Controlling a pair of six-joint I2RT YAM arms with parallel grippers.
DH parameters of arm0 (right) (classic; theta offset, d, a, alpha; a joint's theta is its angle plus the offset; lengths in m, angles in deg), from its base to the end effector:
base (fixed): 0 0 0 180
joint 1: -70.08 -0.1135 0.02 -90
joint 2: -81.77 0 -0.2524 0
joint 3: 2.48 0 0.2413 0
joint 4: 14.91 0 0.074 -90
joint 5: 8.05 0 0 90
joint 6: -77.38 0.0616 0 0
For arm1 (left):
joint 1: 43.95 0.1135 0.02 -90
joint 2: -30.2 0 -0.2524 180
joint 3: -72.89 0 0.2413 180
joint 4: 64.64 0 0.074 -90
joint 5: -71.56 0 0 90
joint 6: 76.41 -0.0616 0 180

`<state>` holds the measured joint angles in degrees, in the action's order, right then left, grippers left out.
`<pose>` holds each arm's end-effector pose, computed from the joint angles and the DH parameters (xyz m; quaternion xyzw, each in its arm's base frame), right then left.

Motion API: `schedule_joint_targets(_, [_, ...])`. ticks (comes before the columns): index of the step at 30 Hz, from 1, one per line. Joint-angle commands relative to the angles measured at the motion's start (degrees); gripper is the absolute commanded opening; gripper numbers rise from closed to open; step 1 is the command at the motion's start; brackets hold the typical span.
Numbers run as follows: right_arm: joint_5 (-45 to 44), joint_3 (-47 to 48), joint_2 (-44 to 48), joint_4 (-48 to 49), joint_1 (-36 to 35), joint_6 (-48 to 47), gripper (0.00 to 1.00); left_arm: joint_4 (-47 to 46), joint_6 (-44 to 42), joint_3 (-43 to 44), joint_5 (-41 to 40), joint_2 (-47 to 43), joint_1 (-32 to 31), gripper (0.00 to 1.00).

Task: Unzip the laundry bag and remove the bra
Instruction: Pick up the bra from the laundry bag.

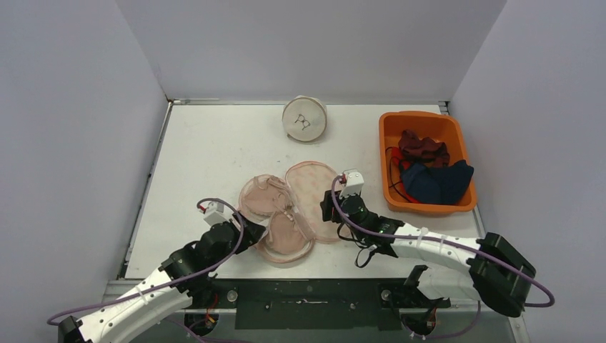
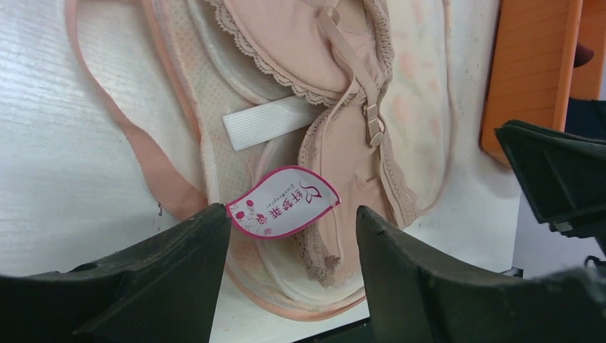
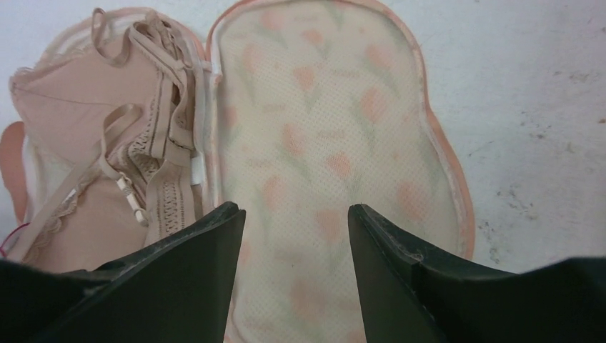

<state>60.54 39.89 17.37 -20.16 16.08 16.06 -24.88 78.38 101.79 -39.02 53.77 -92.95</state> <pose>0.1659 0.1901 0.1904 -0.0896 0.8398 0.2187 0.4887 0.1066 -0.0896 0.1624 -0.2020 0.8508 -0.2979 0.3829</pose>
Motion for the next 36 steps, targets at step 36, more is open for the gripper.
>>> schedule_joint_targets(36, [3.5,-19.7,12.1,4.7,2.3,13.1,0.6,-12.3,-14.4,11.0,0.6,29.0,7.5,0.46])
